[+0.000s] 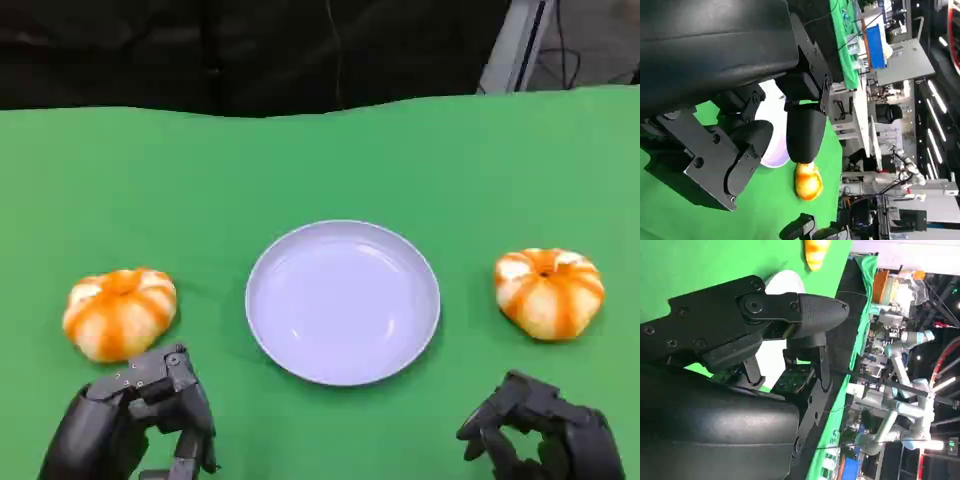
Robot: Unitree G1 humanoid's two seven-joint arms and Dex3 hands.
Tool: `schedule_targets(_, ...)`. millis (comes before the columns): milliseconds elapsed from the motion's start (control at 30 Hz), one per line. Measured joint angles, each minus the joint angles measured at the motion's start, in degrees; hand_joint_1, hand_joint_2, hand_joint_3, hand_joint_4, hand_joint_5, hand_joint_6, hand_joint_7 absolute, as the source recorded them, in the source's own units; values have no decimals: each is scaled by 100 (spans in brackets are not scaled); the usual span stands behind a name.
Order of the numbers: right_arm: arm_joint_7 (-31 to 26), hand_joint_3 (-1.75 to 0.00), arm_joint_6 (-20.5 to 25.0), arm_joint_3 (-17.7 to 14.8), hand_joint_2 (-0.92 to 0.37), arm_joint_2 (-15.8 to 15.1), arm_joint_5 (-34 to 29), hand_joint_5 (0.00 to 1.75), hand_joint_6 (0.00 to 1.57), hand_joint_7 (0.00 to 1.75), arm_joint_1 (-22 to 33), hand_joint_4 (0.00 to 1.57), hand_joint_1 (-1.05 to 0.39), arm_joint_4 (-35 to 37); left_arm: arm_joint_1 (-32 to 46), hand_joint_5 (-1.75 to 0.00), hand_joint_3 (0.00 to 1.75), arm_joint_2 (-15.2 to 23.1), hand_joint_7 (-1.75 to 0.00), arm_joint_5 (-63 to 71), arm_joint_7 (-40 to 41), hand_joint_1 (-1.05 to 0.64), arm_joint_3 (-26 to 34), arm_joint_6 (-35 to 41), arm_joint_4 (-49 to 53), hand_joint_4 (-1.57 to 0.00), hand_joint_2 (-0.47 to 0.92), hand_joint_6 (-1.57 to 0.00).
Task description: Grasp the bread from the table and place it into the plate.
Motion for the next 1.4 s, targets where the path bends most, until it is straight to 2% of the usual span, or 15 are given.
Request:
schedule_targets(567,4,-50,90,8,-89,8,-3,151,92,120,18,89,-74,-96,20,-175,161,0,-169,98,1,2,-1,45,-19,-87,35,-75)
schedule_targets(733,1,-49,92,9,-89,8,-7,150,91,120,29,89,-73,-98,19,-170,140,0,-157,29,-15,-1,3,50,-19,-73,46,-66)
schedule_targets(800,0,-49,92,9,-89,8,-11,150,91,120,35,89,-73,-99,7,-136,99,3,-117,-23,-51,-9,10,47,-18,-67,61,-66)
schedule_targets(833,0,-49,92,10,-89,9,-11,150,91,120,35,89,-73,-99,-6,-130,92,12,-110,-30,-61,-10,19,41,-17,-67,64,-67)
schedule_targets(900,0,-49,92,11,-89,10,-11,150,91,120,35,89,-73,-99,-38,-111,70,59,-76,-2,-91,-11,58,13,-17,-58,74,-65)
schedule_targets(933,0,-48,92,12,-89,13,-11,150,91,119,35,89,-73,-99,-47,-109,66,116,-70,63,-93,-11,91,5,-17,-57,76,-65)
schedule_targets(1000,-1,-48,92,13,-89,21,-7,149,91,118,38,89,-72,-99,-59,-96,43,244,-45,228,-92,-17,175,-4,-17,-51,87,-63)
schedule_targets(1067,4,-47,99,18,-89,35,16,149,92,118,39,89,-73,-100,-91,-81,31,408,-27,478,-89,-24,245,-37,-17,-50,91,-63)
schedule_targets(1200,2,-47,108,21,-89,75,10,150,92,118,40,89,-73,-109,-207,-59,21,659,-10,1066,49,-35,354,-158,-17,-50,92,-62)
schedule_targets(1333,2,-47,141,31,-90,91,7,151,92,119,40,89,-72,-144,-306,-54,20,822,-7,1498,234,-37,405,-247,-17,-50,92,-62)
schedule_targets(1400,1,-47,165,30,-89,92,8,150,91,119,45,88,-71,-172,-339,-48,20,859,-3,1761,327,-49,403,-270,-22,-43,92,-54)
